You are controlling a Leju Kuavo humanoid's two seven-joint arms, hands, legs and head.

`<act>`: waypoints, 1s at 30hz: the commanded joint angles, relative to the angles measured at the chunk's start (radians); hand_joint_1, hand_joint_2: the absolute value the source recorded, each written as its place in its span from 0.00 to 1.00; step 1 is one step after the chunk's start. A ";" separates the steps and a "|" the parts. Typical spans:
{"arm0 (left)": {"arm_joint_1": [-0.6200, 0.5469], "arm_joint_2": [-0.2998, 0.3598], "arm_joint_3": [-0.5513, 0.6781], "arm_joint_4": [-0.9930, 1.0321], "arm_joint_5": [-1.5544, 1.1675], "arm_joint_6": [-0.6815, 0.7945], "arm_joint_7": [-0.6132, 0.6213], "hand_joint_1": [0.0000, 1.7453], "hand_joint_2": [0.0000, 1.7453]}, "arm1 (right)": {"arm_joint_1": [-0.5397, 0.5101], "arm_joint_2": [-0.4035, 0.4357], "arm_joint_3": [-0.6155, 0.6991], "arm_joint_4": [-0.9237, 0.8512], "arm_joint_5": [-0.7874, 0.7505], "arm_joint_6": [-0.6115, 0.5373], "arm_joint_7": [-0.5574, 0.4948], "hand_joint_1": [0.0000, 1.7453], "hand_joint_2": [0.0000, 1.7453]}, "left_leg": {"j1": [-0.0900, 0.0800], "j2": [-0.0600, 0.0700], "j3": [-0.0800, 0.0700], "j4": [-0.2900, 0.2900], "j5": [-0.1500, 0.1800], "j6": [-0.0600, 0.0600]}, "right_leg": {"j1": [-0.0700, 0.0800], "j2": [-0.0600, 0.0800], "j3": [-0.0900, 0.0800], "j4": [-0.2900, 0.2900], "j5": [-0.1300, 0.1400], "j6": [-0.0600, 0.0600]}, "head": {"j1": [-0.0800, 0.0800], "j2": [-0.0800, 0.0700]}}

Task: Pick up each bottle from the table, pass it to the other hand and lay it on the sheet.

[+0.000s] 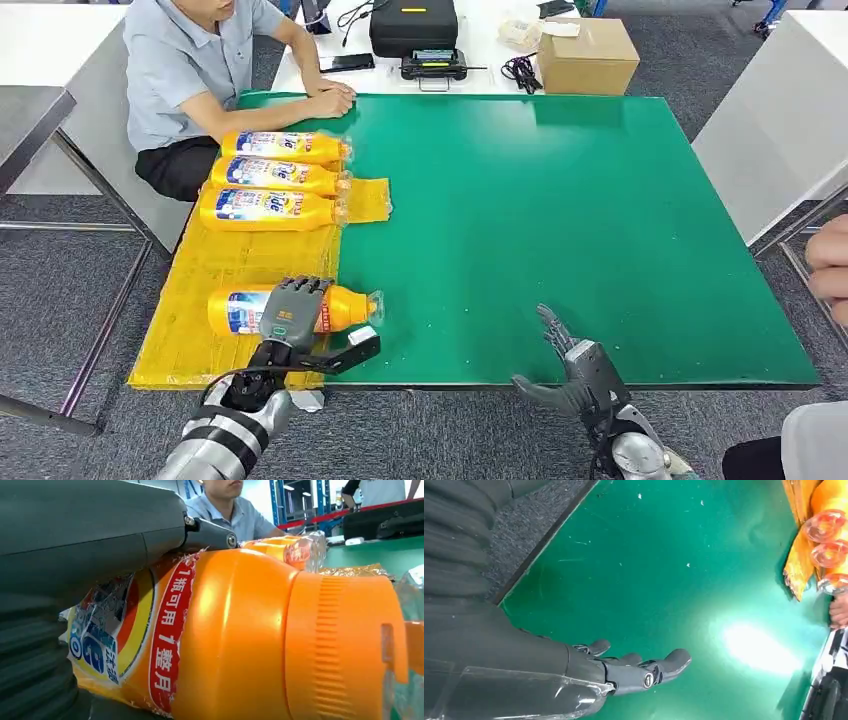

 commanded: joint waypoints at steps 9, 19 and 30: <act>-0.099 0.011 -0.033 0.246 0.113 -0.207 -0.027 0.00 1.00 | -0.038 0.043 -0.033 0.070 0.014 0.003 0.015 0.00 1.00 | 0.001 0.004 0.012 -0.002 -0.001 -0.003 | 0.001 0.003 0.011 -0.002 0.000 -0.003 | 0.000 0.000; -0.098 0.026 -0.048 0.278 0.151 -0.324 -0.019 0.00 1.00 | -0.041 0.057 -0.055 0.080 0.022 -0.001 0.017 0.00 1.00 | 0.001 0.006 0.019 -0.002 -0.001 -0.003 | 0.002 0.006 0.018 -0.002 0.001 -0.004 | 0.000 0.000; -0.083 0.031 -0.057 0.283 0.167 -0.364 -0.026 0.00 1.00 | -0.046 0.065 -0.065 0.098 0.028 -0.001 0.017 0.00 1.00 | 0.000 0.006 0.024 -0.004 -0.001 -0.003 | 0.001 0.005 0.022 -0.003 0.001 -0.004 | 0.000 0.000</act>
